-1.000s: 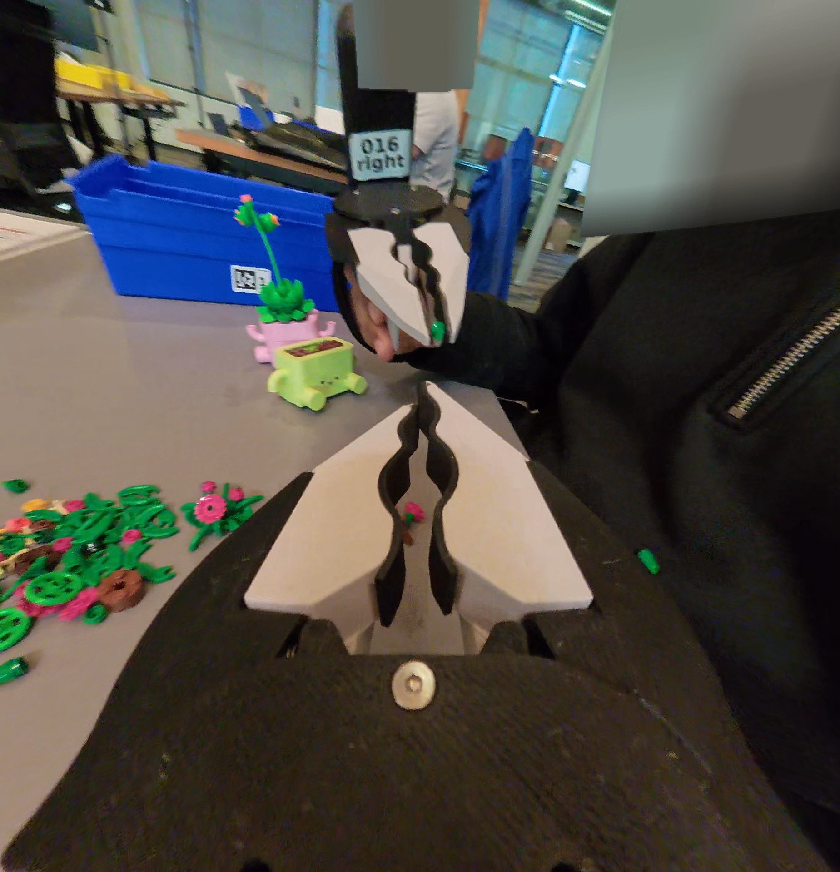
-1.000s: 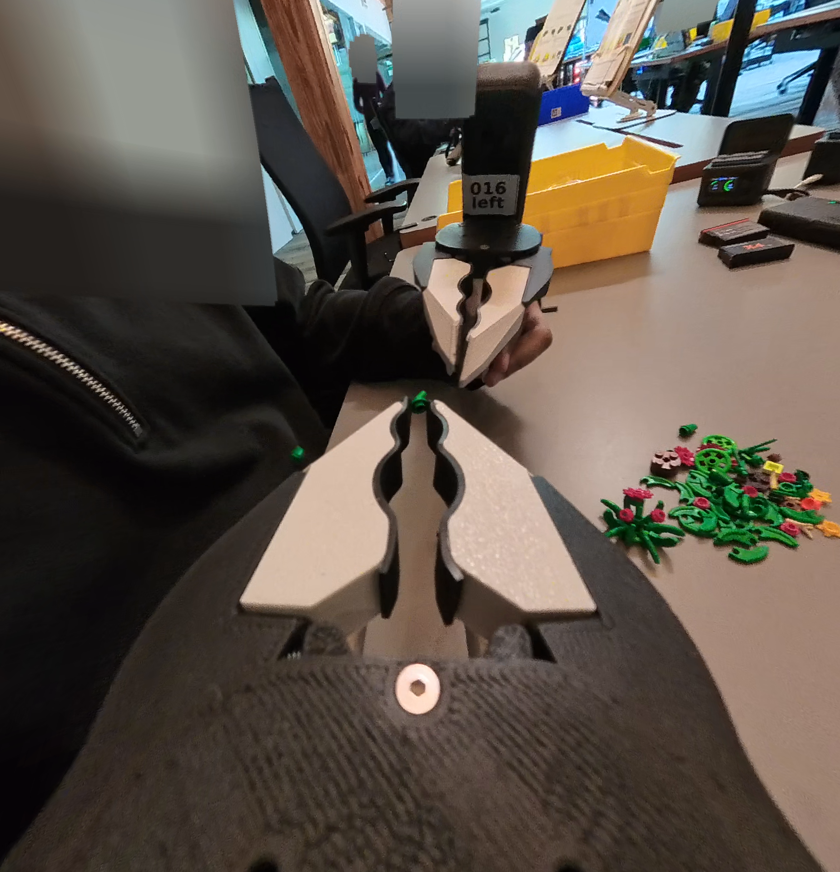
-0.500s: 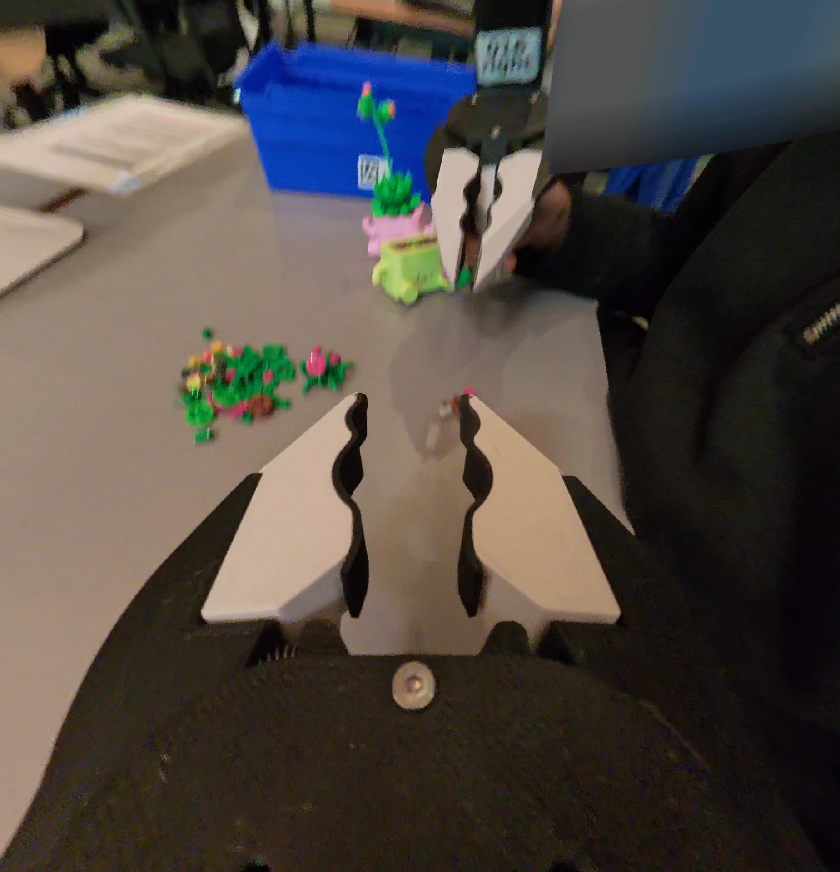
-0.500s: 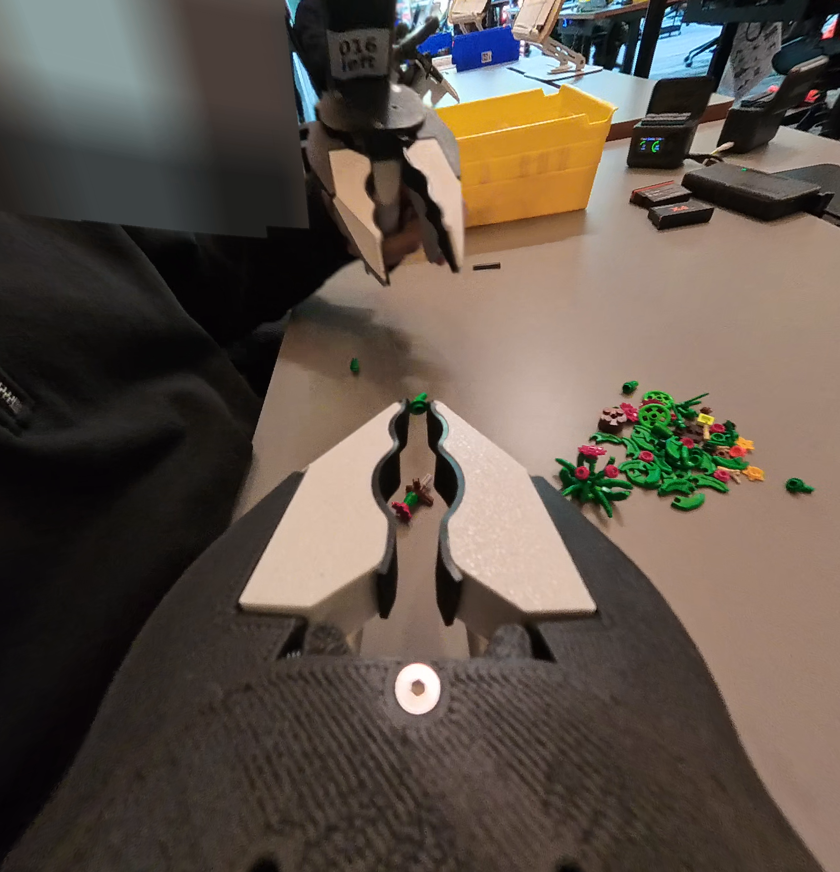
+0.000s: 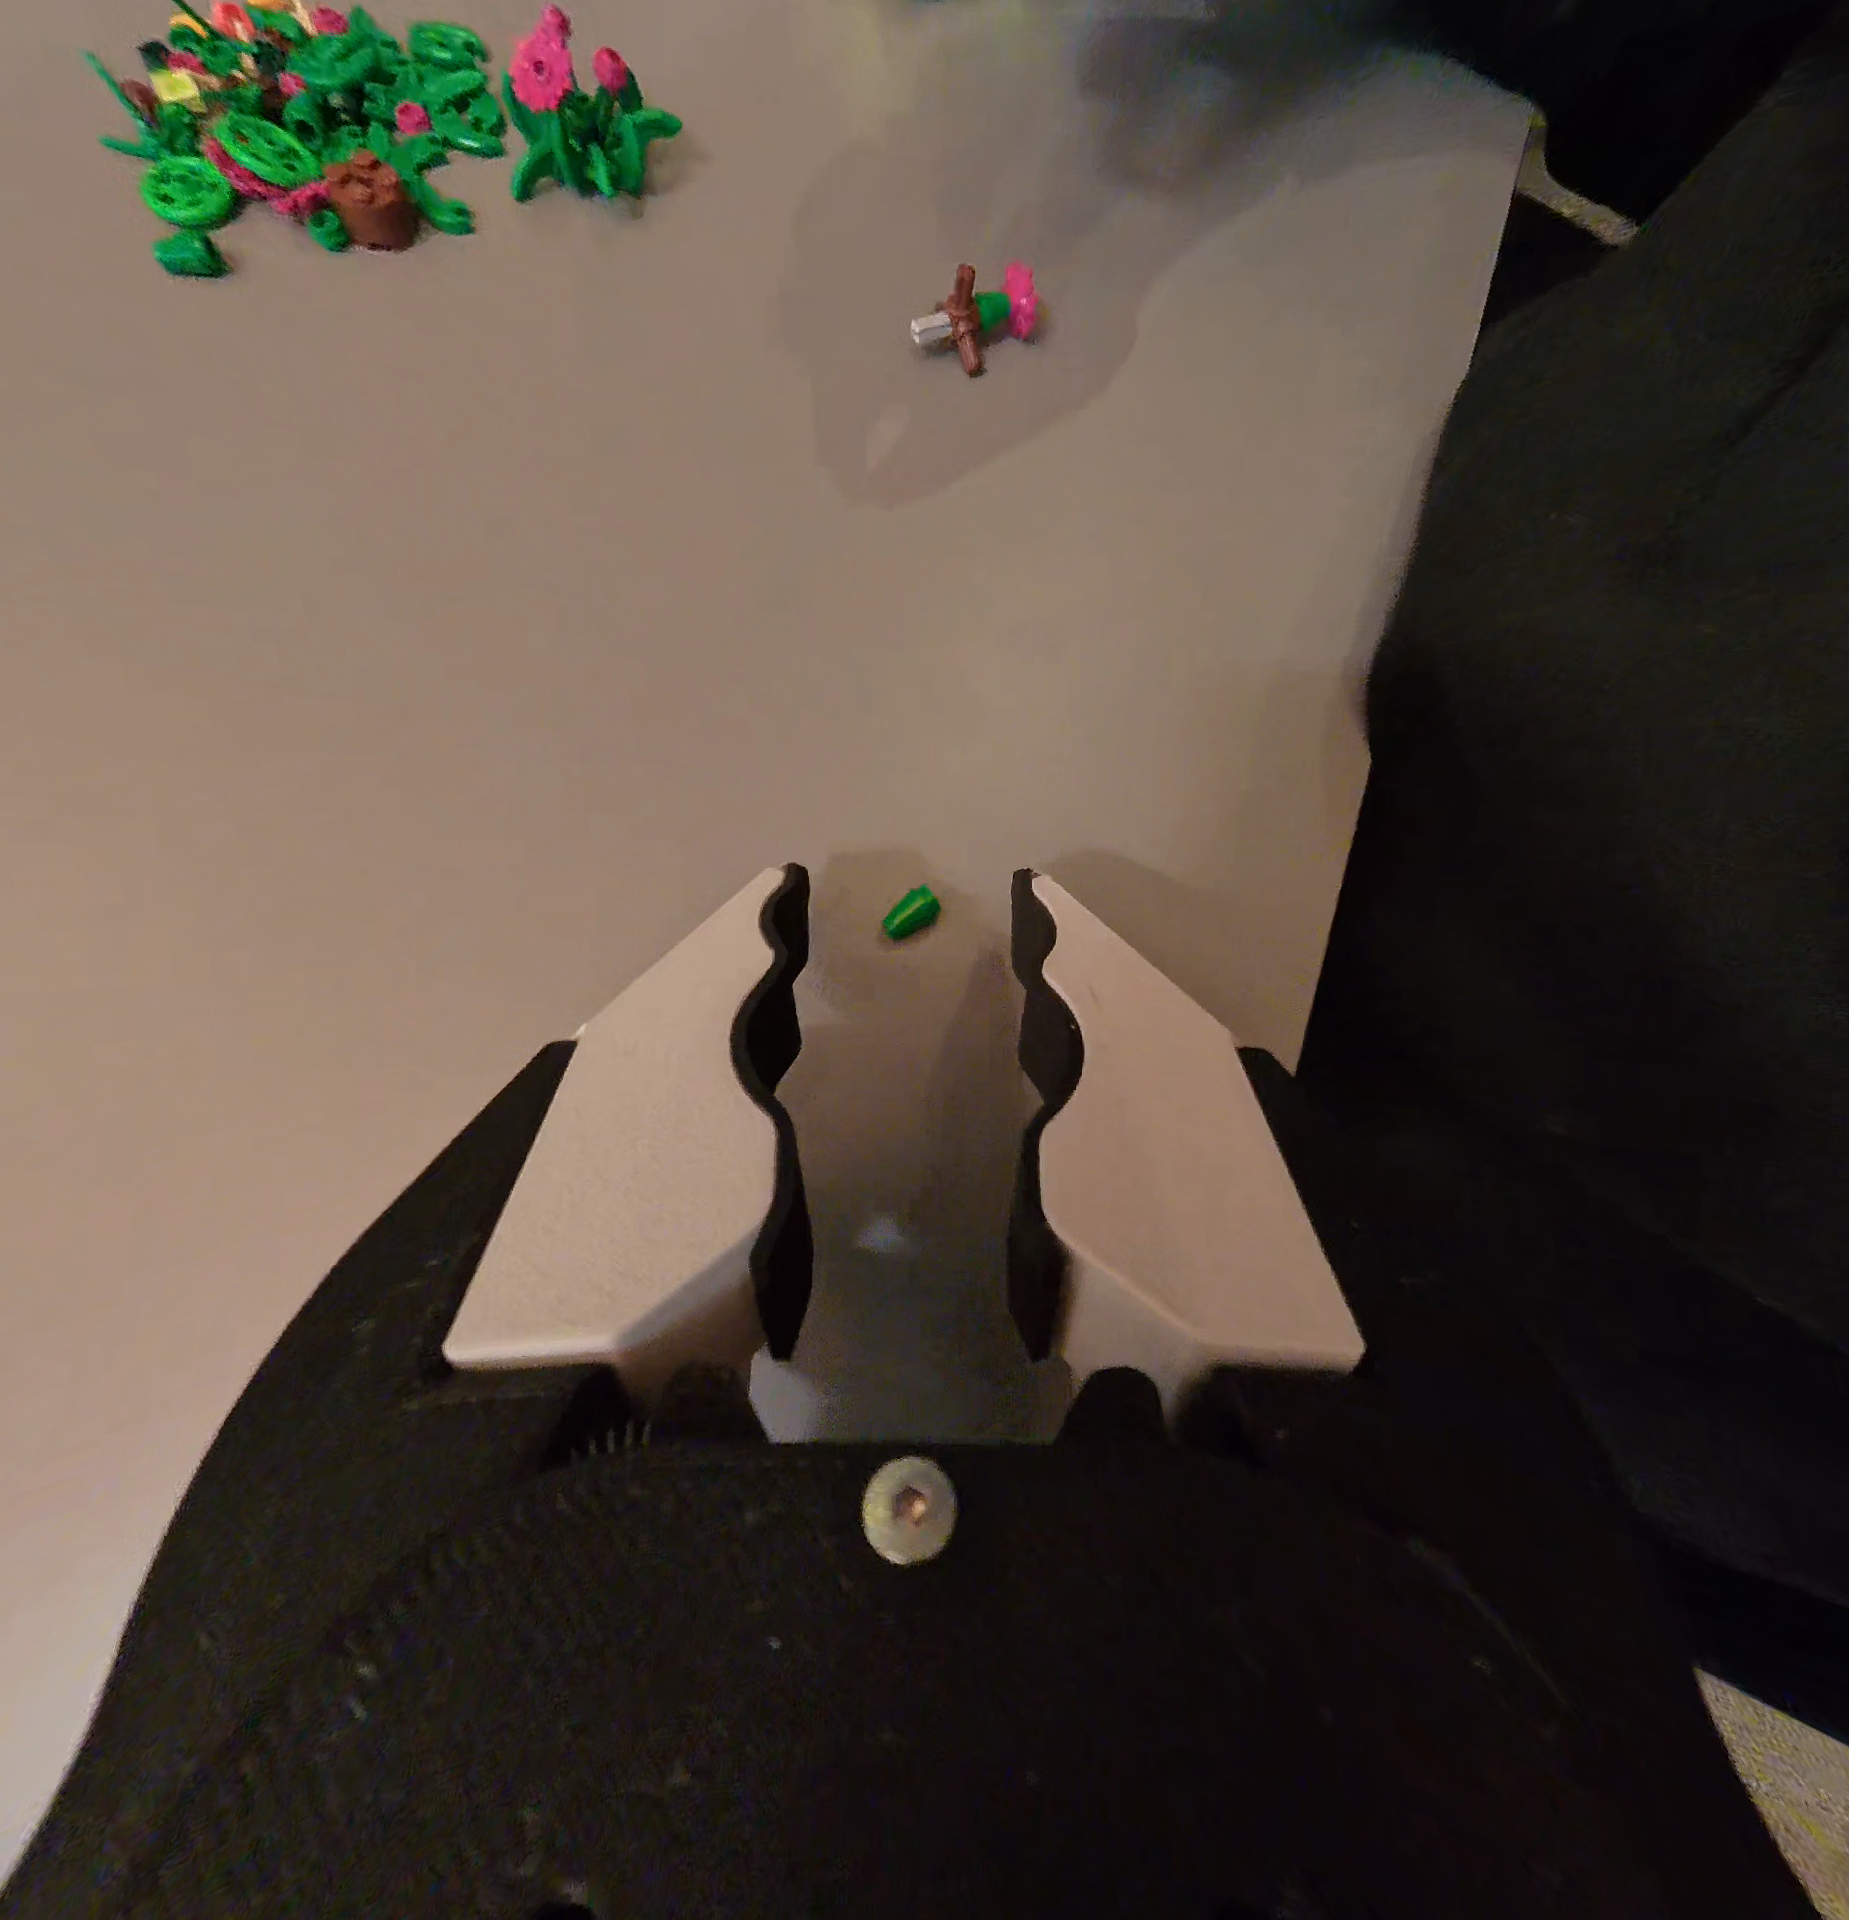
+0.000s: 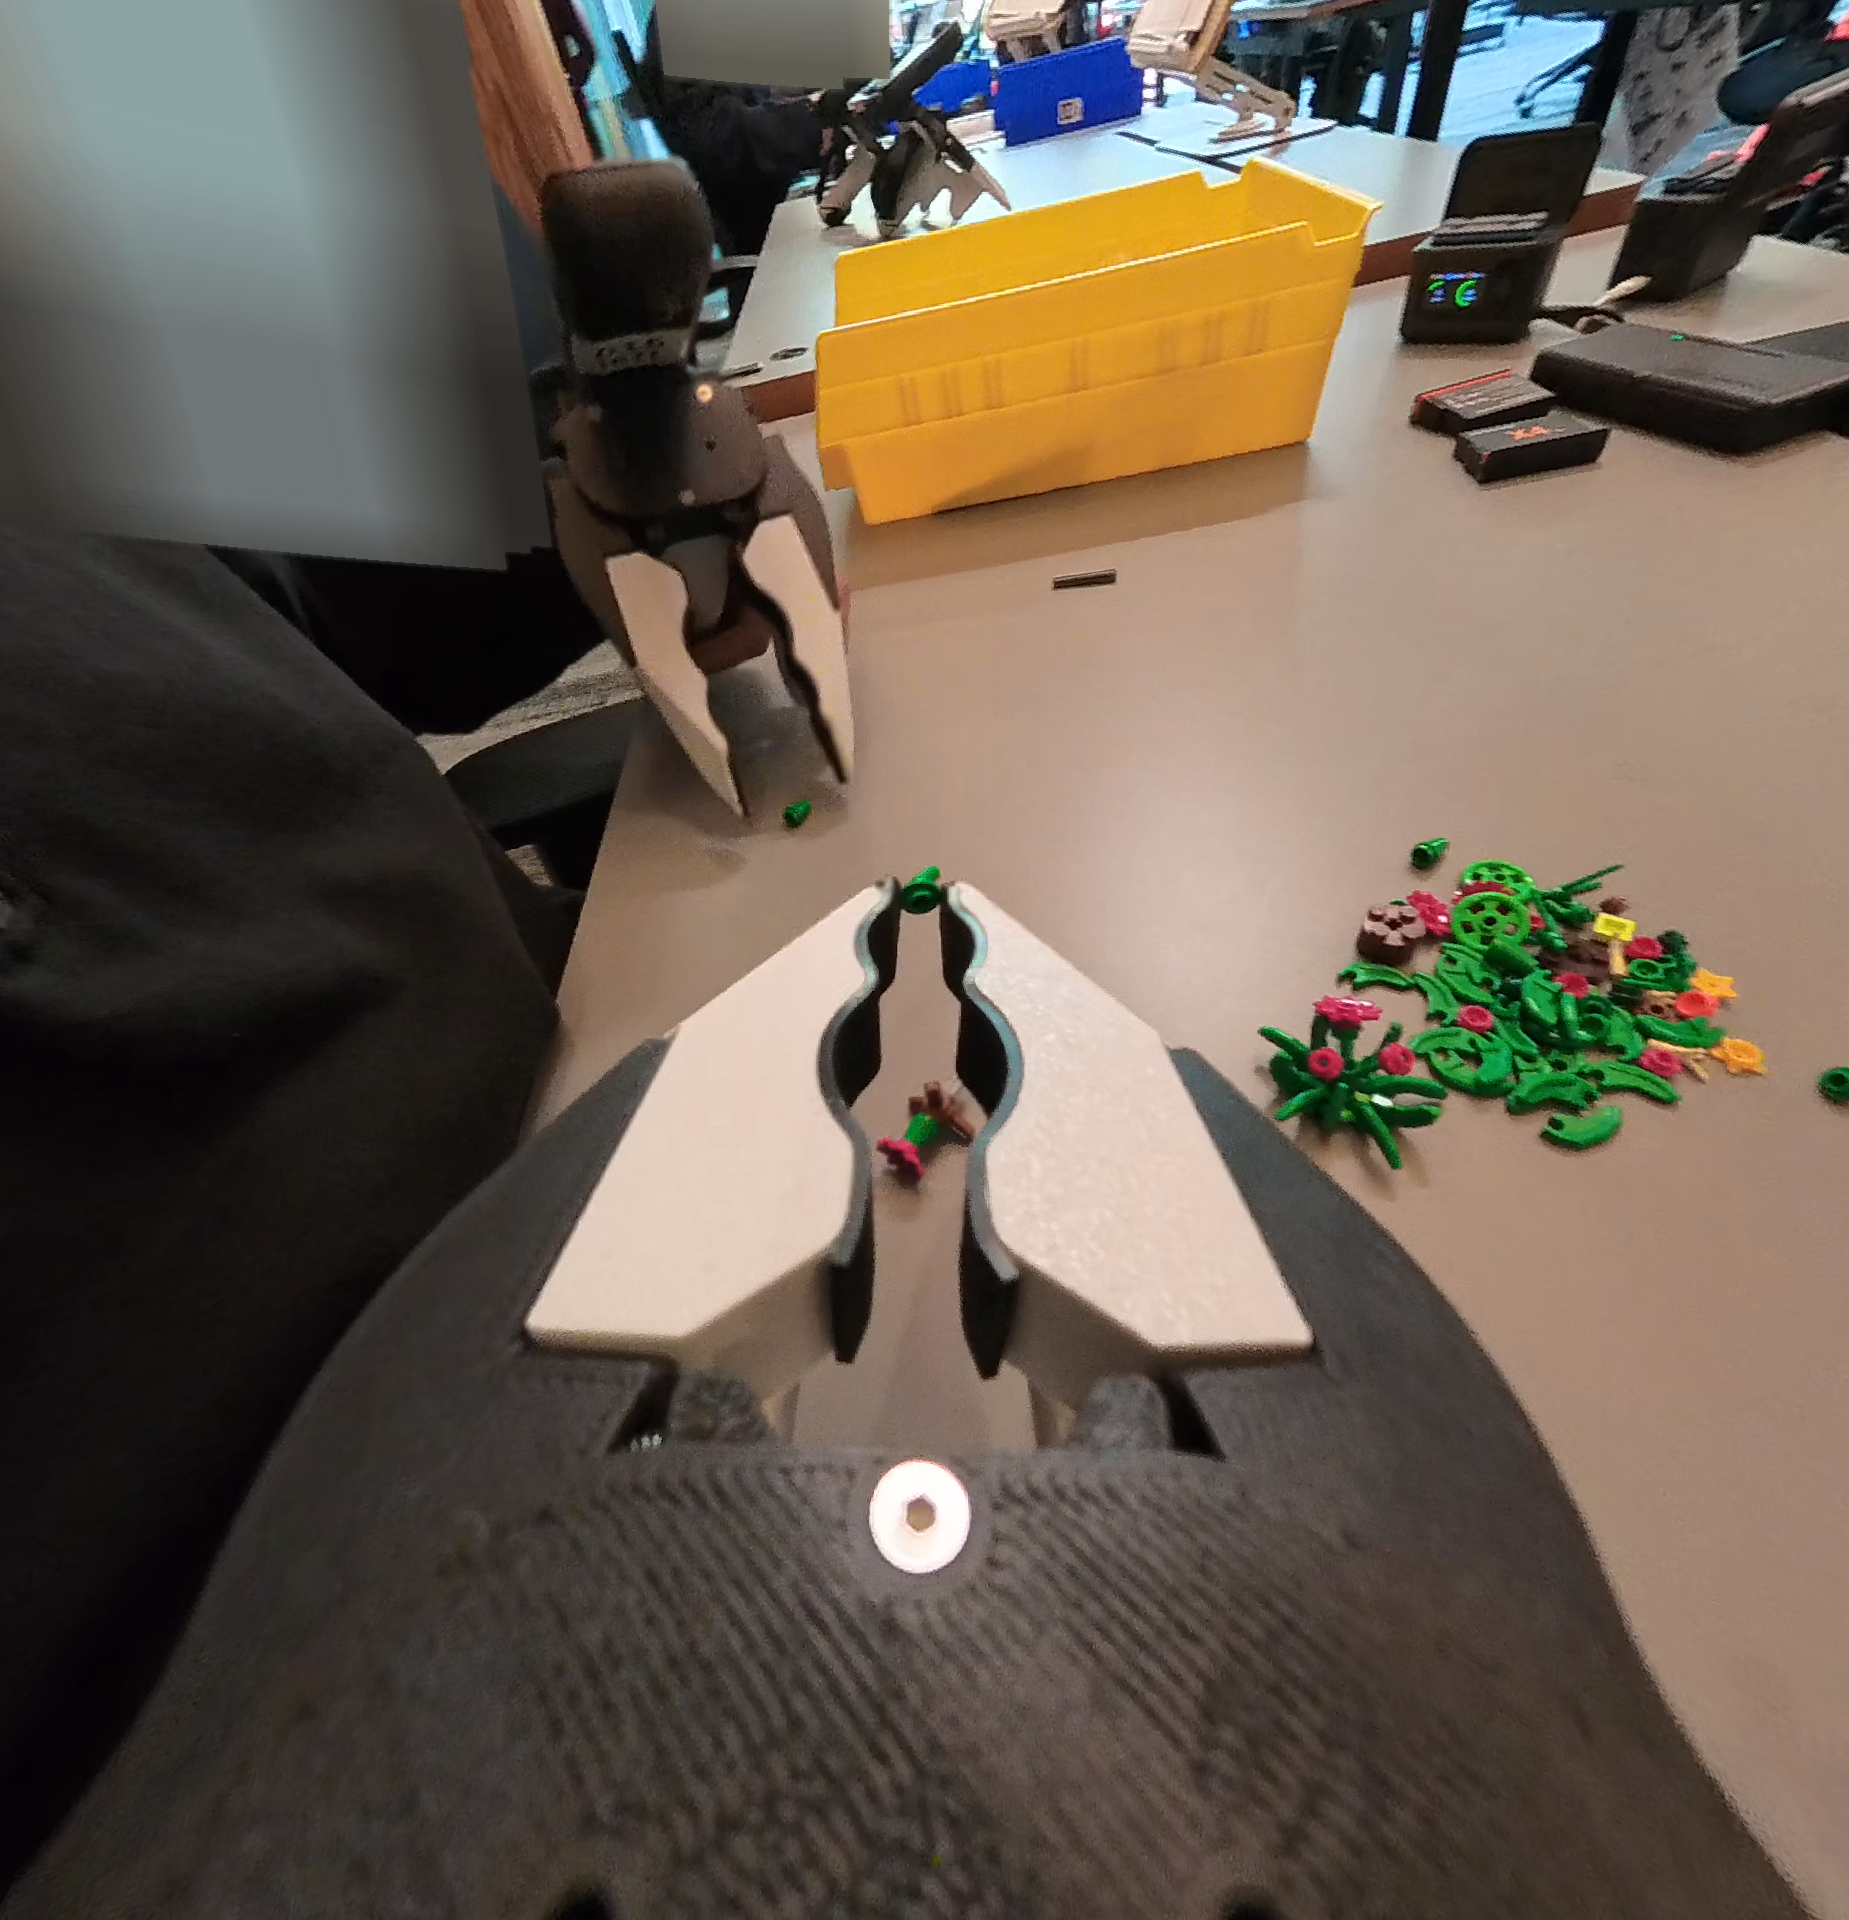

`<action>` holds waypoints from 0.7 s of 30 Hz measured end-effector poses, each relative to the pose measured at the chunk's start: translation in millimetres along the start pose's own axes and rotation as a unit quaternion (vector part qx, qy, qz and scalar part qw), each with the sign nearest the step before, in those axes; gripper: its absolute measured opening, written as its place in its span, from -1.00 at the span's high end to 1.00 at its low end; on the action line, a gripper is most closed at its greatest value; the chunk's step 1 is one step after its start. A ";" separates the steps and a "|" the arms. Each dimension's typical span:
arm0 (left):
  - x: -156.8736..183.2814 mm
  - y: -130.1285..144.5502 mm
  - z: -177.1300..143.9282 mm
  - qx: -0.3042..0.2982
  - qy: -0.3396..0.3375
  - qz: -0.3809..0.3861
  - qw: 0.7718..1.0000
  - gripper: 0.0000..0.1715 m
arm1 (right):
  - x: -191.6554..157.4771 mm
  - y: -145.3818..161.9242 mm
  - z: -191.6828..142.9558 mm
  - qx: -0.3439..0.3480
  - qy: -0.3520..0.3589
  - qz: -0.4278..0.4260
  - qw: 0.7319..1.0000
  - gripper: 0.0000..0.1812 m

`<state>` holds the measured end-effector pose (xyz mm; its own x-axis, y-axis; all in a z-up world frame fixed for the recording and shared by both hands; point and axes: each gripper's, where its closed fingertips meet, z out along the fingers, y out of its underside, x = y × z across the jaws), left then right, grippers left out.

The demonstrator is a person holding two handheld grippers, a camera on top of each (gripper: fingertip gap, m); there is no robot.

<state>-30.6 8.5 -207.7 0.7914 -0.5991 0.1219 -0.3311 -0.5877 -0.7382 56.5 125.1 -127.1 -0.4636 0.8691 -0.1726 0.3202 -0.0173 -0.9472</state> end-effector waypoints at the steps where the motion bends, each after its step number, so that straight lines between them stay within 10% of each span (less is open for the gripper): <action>1: 0.7 2.9 4.9 -0.012 0.003 0.004 1.000 0.61 | 2.9 0.2 0.2 0.001 0.009 0.002 1.000 0.94; 3: 0.1 4.8 10.9 -0.025 -0.001 0.008 1.000 0.95 | 10.6 4.4 1.3 -0.007 0.028 0.004 1.000 0.94; 10: -7.8 -7.3 10.9 -0.009 -0.016 0.025 1.000 1.00 | 30.7 13.3 10.0 -0.032 0.079 0.018 0.996 0.94; 21: -64.2 -124.5 26.2 0.121 -0.025 0.066 0.990 1.00 | 135.5 19.4 7.6 -0.083 0.364 0.117 0.920 0.94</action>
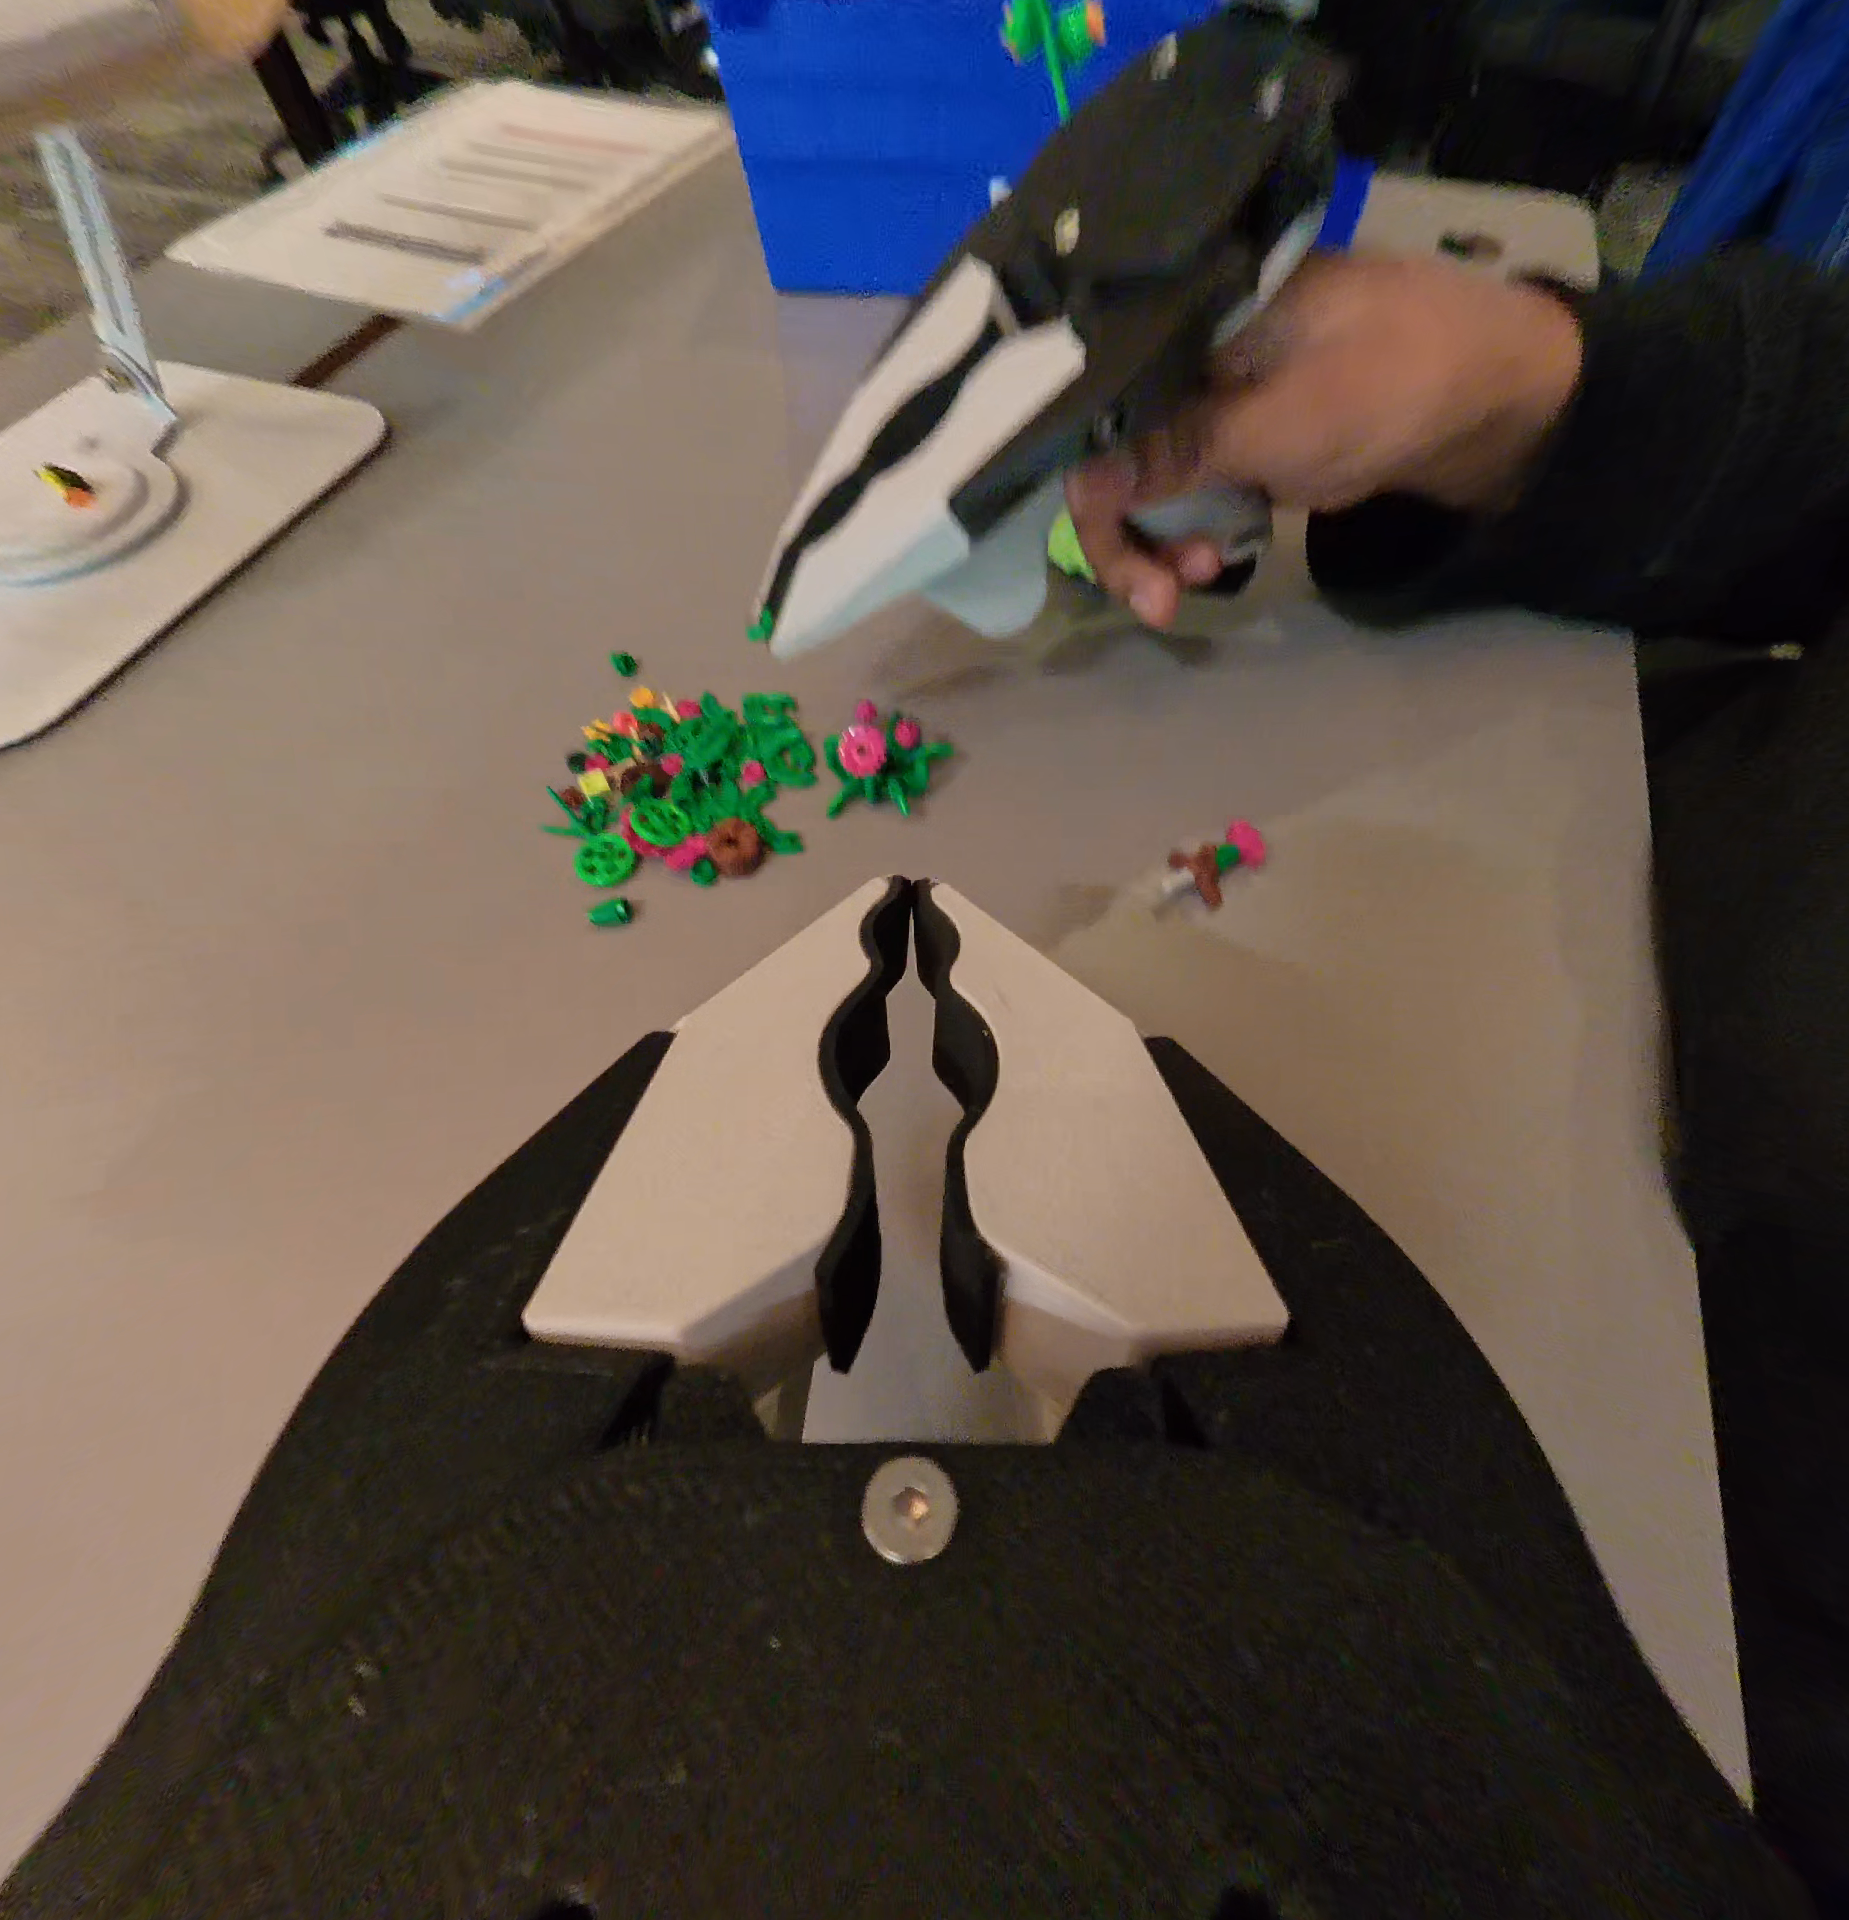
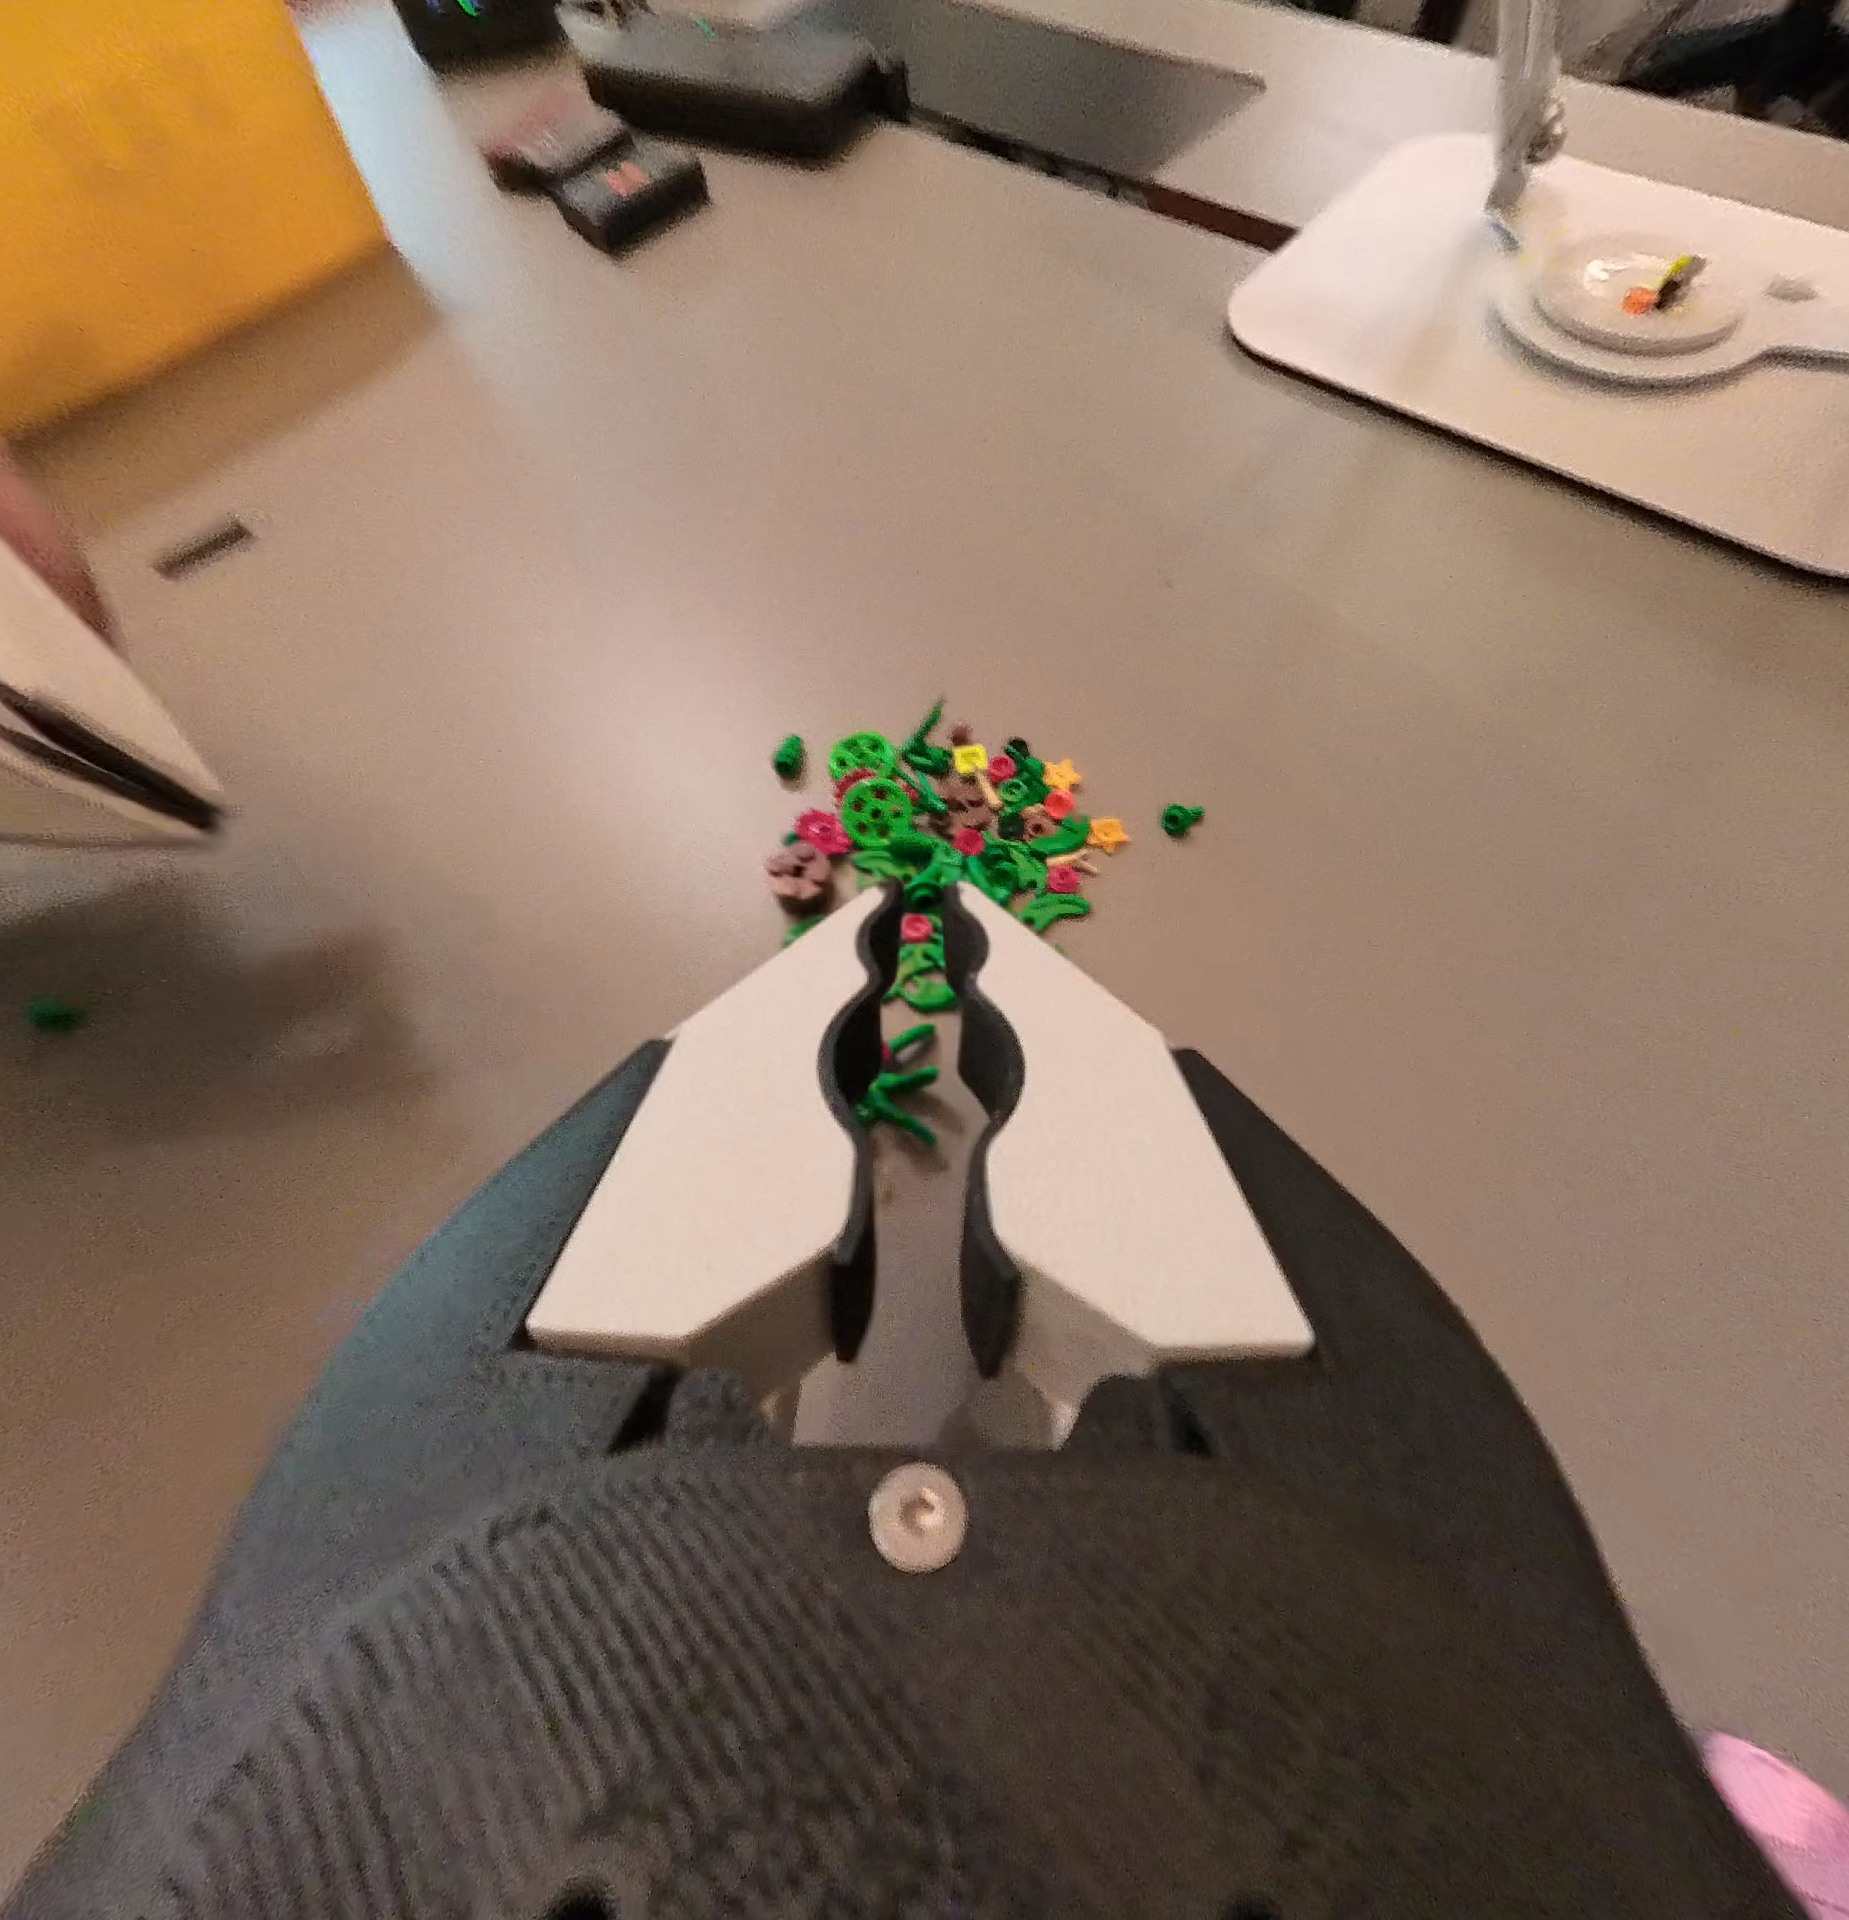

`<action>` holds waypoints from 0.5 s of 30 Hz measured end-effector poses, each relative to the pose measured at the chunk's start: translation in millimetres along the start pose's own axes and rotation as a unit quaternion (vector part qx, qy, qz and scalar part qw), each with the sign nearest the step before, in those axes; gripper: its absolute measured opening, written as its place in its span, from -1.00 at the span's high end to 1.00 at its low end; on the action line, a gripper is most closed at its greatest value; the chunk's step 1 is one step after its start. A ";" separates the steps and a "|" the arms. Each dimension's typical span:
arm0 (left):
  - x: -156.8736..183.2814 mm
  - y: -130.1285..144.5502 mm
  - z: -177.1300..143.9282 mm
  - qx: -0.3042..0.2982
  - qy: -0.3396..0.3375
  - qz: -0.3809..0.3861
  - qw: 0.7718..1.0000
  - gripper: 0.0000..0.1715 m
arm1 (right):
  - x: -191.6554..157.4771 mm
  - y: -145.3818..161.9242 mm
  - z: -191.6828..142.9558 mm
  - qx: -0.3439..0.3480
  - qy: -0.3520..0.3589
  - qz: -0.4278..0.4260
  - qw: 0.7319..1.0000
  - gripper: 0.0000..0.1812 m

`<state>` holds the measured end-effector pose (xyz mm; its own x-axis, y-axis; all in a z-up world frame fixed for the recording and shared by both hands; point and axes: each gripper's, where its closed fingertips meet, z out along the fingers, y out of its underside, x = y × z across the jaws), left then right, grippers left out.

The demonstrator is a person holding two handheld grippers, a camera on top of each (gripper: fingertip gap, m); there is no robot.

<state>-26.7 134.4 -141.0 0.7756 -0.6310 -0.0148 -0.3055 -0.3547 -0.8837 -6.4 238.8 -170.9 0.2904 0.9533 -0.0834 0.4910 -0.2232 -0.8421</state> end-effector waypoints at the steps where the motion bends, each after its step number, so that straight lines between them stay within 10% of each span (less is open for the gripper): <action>1: -2.6 -6.2 -2.6 0.010 0.002 -0.007 1.000 1.00 | 3.3 3.8 4.1 -0.016 0.012 -0.011 1.000 0.92; 8: 4.2 40.1 -39.5 -0.071 -0.027 -0.025 0.997 0.74 | 0.9 7.8 23.9 -0.063 -0.023 0.017 0.998 0.64; 15: 38.7 99.5 -70.5 -0.133 -0.019 -0.068 0.989 0.61 | 1.5 -40.2 -23.5 0.094 -0.051 0.039 0.994 0.61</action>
<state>-66.0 26.0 -196.6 0.8381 -0.5407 0.0727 -0.3283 -0.6062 -0.7244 -6.4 244.4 -124.7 0.2328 0.9521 -0.1981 0.3052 -0.2649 -0.9147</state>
